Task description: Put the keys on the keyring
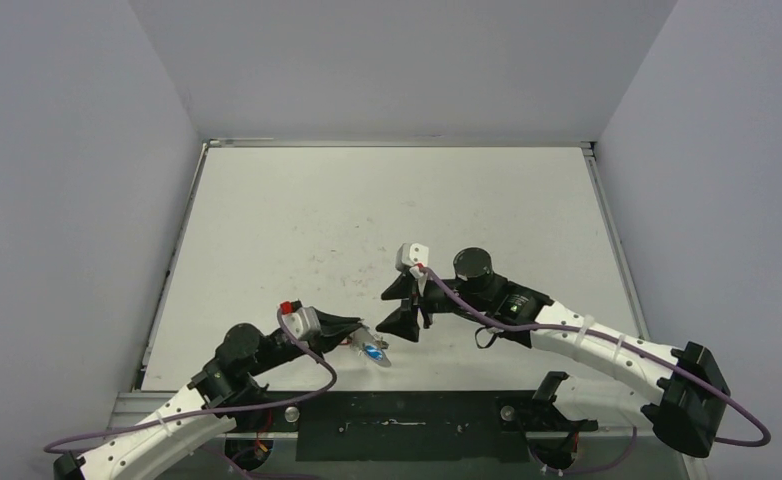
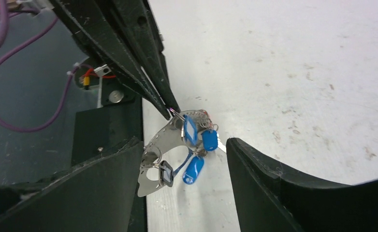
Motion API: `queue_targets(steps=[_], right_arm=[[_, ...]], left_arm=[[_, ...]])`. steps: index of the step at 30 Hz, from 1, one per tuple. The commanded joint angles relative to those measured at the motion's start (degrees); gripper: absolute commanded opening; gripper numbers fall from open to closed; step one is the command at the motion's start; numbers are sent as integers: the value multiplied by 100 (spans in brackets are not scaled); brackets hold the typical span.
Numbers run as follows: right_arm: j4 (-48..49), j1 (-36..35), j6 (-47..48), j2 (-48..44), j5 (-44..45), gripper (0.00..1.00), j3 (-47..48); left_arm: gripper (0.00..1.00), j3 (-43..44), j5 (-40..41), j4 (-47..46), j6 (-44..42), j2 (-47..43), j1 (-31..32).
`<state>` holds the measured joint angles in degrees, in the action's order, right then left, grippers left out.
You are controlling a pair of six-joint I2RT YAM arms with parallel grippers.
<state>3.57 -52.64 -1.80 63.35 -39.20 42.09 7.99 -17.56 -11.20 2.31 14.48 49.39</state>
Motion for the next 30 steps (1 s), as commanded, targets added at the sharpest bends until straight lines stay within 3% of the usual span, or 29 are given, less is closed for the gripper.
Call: queue_targets(steps=[1, 10, 14, 17, 22, 25, 30], right_arm=[[230, 276, -223, -338, 748, 66, -131], [114, 1197, -791, -931, 1546, 90, -570], [-36, 1651, -984, -1167, 1840, 97, -764], [-278, 1988, -1030, -1302, 2101, 99, -860], [-646, 2576, -1057, -1396, 2415, 100, -1035], [-749, 3002, -1065, -1356, 2478, 100, -1137], [-795, 3615, -1046, -1293, 2489, 100, -1228]], left_arm=[[0, 529, 677, -113, -129, 343, -25], [0, 985, 1605, -499, -410, 1763, -56], [0, 1333, 1968, -609, -497, 2656, -149], [0, 1679, 1765, -671, -458, 3344, -455], [1, 2188, 618, -988, -22, 4363, -1394], [14, 2392, 132, -1273, 97, 4856, -1876], [52, 2581, 171, -1454, 411, 5216, -2370]])
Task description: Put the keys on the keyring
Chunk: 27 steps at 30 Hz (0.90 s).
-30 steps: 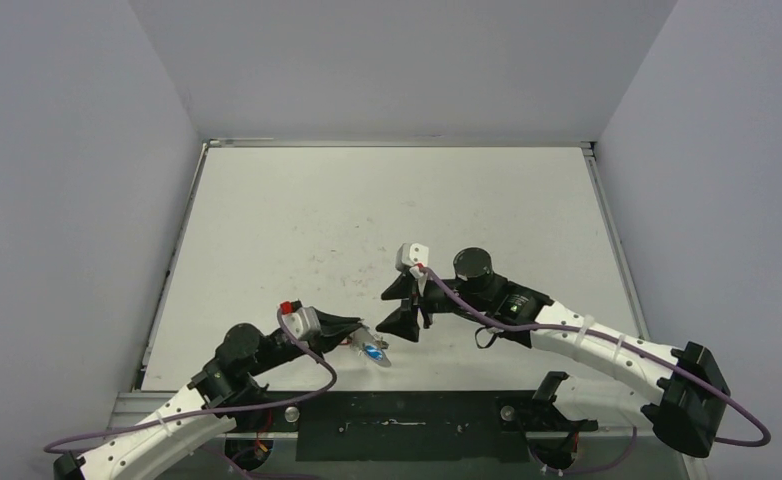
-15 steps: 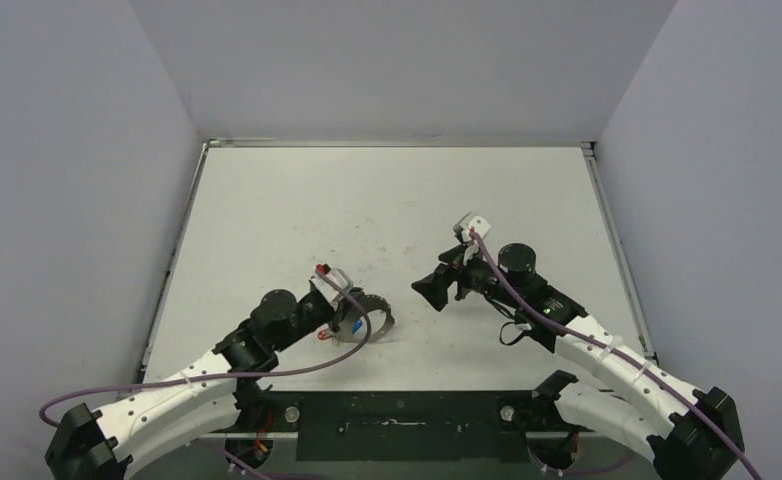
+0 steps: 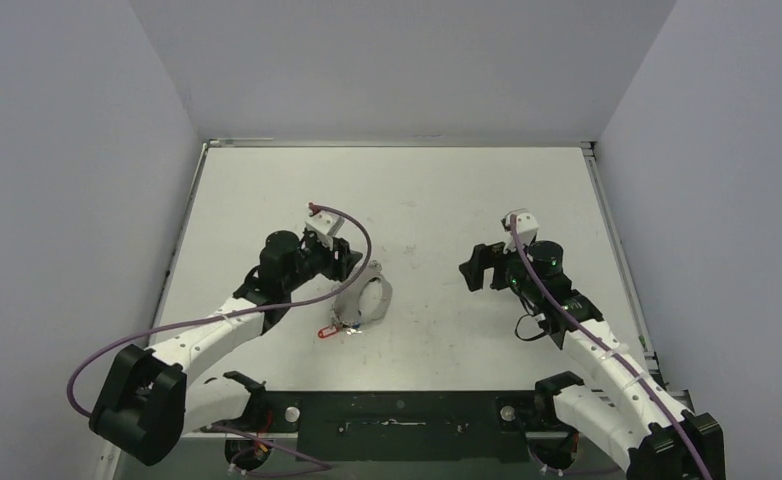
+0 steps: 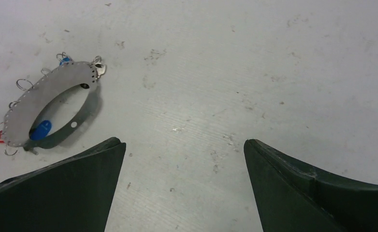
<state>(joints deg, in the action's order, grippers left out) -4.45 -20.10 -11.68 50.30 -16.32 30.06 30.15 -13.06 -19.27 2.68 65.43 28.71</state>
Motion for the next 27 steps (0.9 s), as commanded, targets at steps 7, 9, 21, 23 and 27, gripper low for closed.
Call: queue_targets(steps=[7, 9, 21, 23, 27], right_arm=[[-162, 1030, 44, -18, 889, 100, -3], [-148, 1101, 43, -33, 1238, 100, -35], [1545, 1146, 292, 33, 3256, 100, -1161], [2042, 1146, 501, 205, 3253, 100, -1404], [2769, 1156, 637, 657, 3411, 100, -1589]], left_arm=[[97, 118, 293, -415, 972, -466, -1338], [97, 17, 579, -121, 936, -765, -1603], [97, -1185, 3220, 608, -233, -1751, -1833], [97, -1463, 3357, 86, -241, -1617, -1829], [97, -1954, 3456, -1444, -478, -899, -1899]])
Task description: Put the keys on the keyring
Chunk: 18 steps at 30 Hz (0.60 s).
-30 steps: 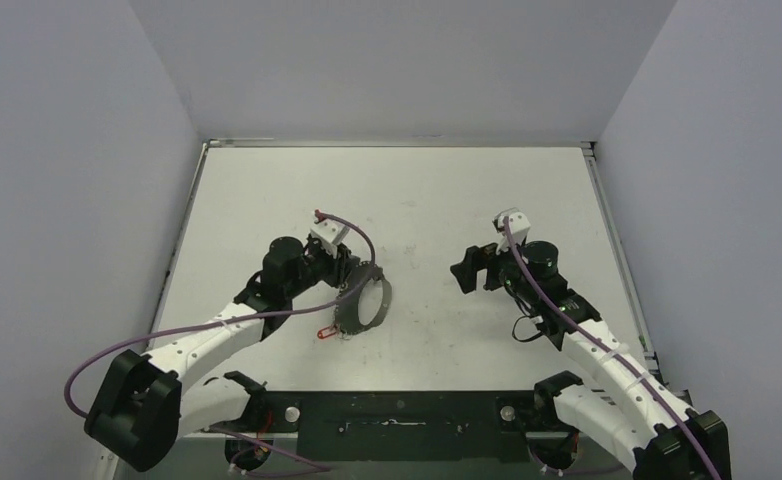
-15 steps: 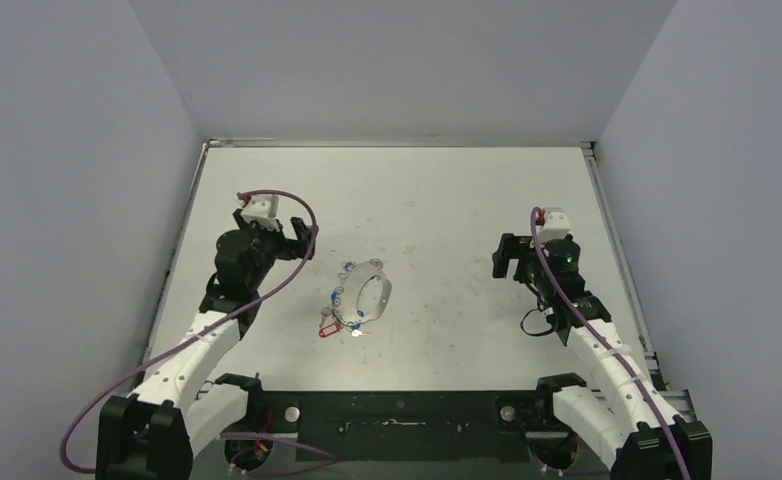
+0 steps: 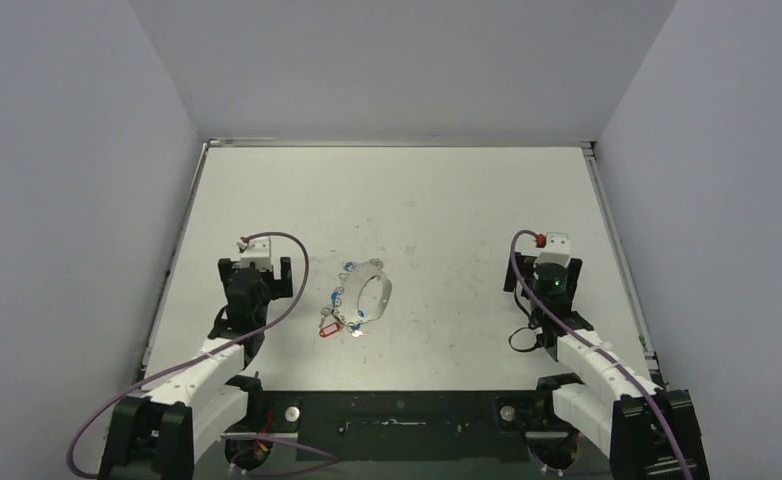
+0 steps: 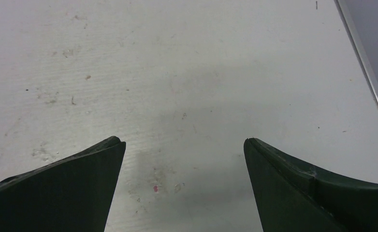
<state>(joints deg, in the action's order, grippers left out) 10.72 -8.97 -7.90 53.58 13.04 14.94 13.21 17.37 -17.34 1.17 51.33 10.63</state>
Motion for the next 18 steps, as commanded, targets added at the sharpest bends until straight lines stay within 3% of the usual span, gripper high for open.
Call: queue_targets(steps=[1, 10, 14, 17, 18], right_arm=[[1381, 45, 289, 456, 489, 100, -71], [2839, 216, 469, 1444, 844, 100, -96], [3491, 300, 603, 1924, 859, 100, -67], [3857, 332, 651, 2274, 788, 100, -5], [3705, 341, 682, 2335, 720, 100, 120]], left_arm=[[97, -331, 310, -1992, -343, 716, -134], [96, -133, -1240, -4325, -560, 3012, -841], [96, -82, -1320, -5558, -573, 4256, -1029], [97, 275, -1221, -4405, -392, 3952, -1037], [97, 395, -1155, -4452, -460, 4123, -1037]])
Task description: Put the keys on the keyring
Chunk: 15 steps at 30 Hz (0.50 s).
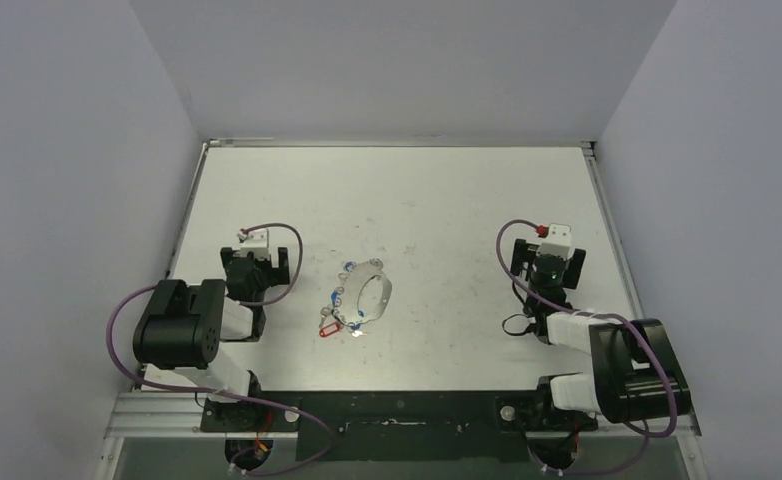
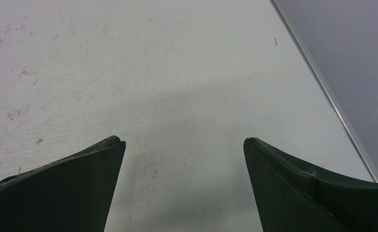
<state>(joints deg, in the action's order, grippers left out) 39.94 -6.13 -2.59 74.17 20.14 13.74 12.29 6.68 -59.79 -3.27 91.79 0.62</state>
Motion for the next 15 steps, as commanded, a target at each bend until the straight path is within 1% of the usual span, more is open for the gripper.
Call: queue_targets(steps=[1, 2, 3, 4, 6, 8, 9, 10, 12, 14, 15], right_arm=[[631, 59, 189, 310, -108, 100, 336], [647, 52, 216, 373, -232, 100, 374], [651, 56, 217, 418, -351, 100, 401], [641, 51, 215, 422, -453, 100, 396], [1230, 53, 92, 577, -584, 100, 133], [3116, 43, 78, 1398, -637, 100, -319], [4018, 38, 103, 2042, -675, 100, -462], [4401, 4, 122, 2234, -660, 100, -514], [2939, 2, 16, 1670, -407, 100, -162], [2341, -10, 103, 1887, -619, 100, 398], [1559, -24, 155, 1811, -674, 100, 680]], left_arm=[[97, 607, 54, 56, 59, 66, -36], [97, 698, 259, 377, 215, -43, -36], [97, 733, 379, 385, 289, -24, -29], [97, 715, 423, 200, 244, 59, -35], [97, 672, 474, 227, 245, 7, -31], [97, 631, 486, 76, 203, 50, -19], [97, 638, 481, 69, 206, 57, -18], [97, 646, 467, 143, 224, 26, -18], [97, 660, 466, 142, 232, 43, -11], [97, 696, 467, 198, 242, 44, -17], [97, 711, 460, 238, 250, 48, -25]])
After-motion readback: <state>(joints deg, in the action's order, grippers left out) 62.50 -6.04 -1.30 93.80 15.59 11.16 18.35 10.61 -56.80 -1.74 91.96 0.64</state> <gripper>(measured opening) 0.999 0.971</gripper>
